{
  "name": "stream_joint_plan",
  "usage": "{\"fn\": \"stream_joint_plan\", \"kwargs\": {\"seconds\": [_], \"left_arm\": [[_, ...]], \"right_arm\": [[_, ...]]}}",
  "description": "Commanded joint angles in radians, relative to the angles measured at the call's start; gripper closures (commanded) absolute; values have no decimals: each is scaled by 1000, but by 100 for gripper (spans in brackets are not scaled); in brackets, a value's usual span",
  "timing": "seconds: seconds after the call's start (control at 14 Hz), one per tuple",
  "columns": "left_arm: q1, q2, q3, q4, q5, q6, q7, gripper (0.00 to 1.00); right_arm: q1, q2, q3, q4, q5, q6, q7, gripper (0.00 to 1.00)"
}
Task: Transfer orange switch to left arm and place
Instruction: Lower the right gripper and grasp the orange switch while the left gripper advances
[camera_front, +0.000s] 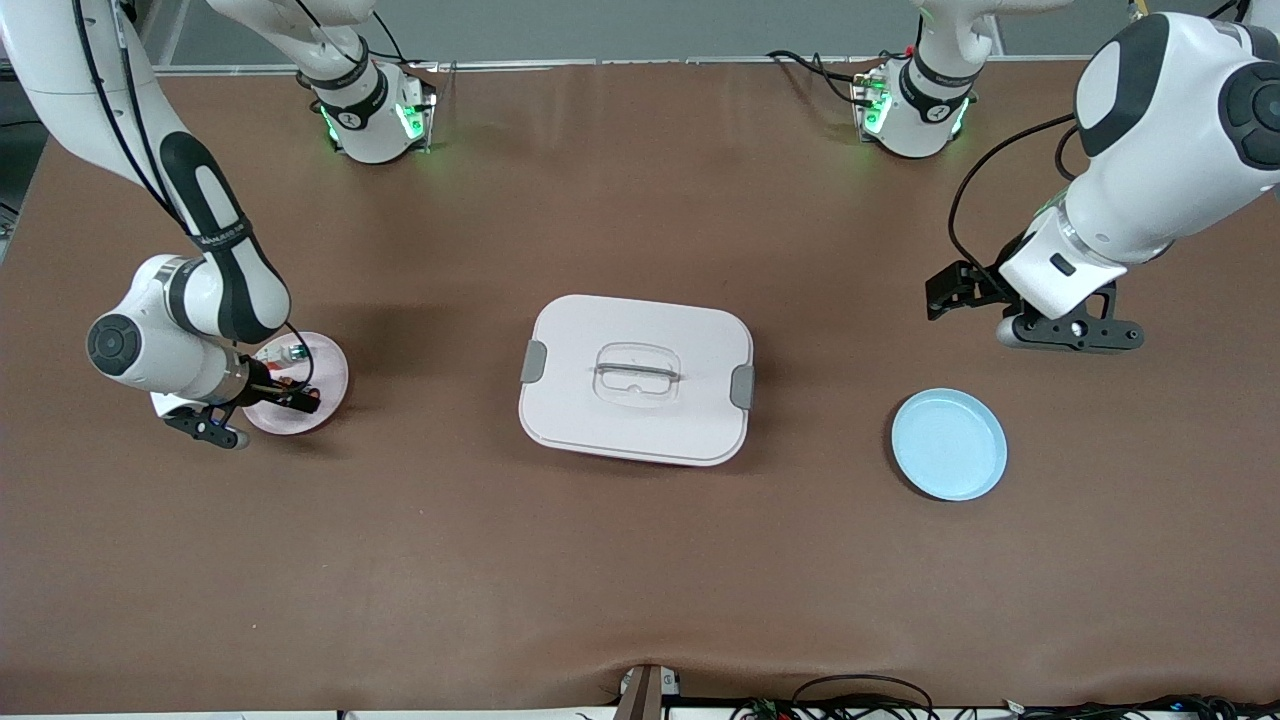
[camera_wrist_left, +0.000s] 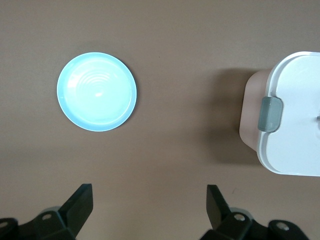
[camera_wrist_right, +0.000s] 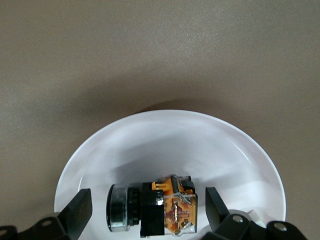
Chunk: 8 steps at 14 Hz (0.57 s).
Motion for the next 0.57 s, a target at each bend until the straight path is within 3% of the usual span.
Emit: {"fn": "stream_joint_plan", "kwargs": {"seconds": [0.0, 0.07, 0.28, 0.5], "left_arm": [[6, 4, -2, 9, 2, -1, 12, 0], [6, 4, -3, 9, 2, -3, 12, 0], [6, 3, -3, 7, 2, -6, 14, 0], [6, 3, -2, 7, 2, -6, 14, 0]], "right_arm": [[-3, -4, 2, -24, -1, 9, -21, 21], [3, -7, 2, -33, 1, 0, -53, 99], [0, -14, 2, -29, 10, -11, -41, 100], [24, -70, 9, 29, 14, -194, 78, 100]]}}
